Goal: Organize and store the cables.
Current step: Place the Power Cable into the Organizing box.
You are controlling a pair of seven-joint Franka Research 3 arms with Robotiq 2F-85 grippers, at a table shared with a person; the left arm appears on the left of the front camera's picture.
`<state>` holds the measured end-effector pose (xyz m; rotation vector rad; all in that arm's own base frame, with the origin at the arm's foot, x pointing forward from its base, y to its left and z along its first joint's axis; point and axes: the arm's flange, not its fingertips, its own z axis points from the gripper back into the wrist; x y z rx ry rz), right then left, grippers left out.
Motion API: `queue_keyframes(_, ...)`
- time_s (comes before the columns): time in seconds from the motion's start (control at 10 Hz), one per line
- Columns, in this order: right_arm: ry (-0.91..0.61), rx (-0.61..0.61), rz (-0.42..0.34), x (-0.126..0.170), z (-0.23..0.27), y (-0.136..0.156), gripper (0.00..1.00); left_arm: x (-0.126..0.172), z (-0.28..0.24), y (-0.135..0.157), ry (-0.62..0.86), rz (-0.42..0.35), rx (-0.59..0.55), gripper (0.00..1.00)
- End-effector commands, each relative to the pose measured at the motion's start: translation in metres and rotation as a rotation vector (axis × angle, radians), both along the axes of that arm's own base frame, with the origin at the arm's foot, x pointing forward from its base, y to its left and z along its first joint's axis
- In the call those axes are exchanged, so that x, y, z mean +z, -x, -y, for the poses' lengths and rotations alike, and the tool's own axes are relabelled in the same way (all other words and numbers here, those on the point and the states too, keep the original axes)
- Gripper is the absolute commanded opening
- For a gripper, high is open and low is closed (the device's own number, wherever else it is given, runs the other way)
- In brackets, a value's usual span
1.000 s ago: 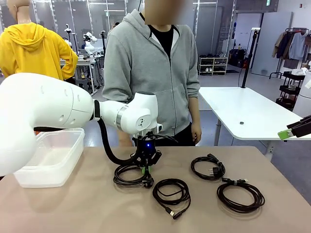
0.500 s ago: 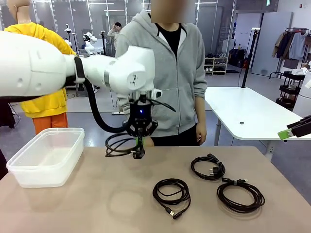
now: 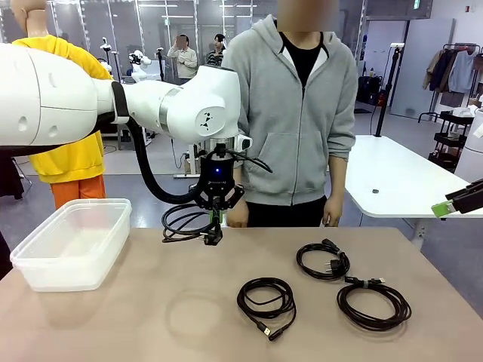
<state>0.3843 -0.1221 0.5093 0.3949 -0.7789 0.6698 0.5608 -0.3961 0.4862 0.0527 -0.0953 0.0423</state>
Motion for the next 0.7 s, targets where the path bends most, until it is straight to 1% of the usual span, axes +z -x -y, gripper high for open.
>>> queue_keyframes(0.0,-0.007,-0.009,-0.018,0.002,-0.002,0.000,1.00,0.001,0.000,0.001,0.000,0.002,0.000,0.18)
queue_keyframes(0.1,-0.007,-0.009,-0.018,0.002,-0.002,0.000,1.00,0.007,-0.005,0.007,-0.064,0.063,-0.187,0.18)
queue_keyframes(0.2,-0.007,-0.009,-0.018,0.002,-0.002,0.000,1.00,0.019,-0.028,0.004,-0.104,0.139,-0.203,0.18)
queue_keyframes(0.3,-0.007,-0.009,-0.018,0.002,-0.002,0.000,1.00,0.034,-0.059,0.005,-0.127,0.200,-0.237,0.18)
queue_keyframes(0.5,-0.007,-0.009,-0.018,0.002,-0.002,0.000,1.00,0.056,-0.134,0.010,-0.108,0.230,-0.222,0.18)
queue_keyframes(0.6,-0.007,-0.009,-0.018,0.002,-0.002,0.000,1.00,0.057,-0.169,0.013,-0.090,0.233,-0.225,0.18)
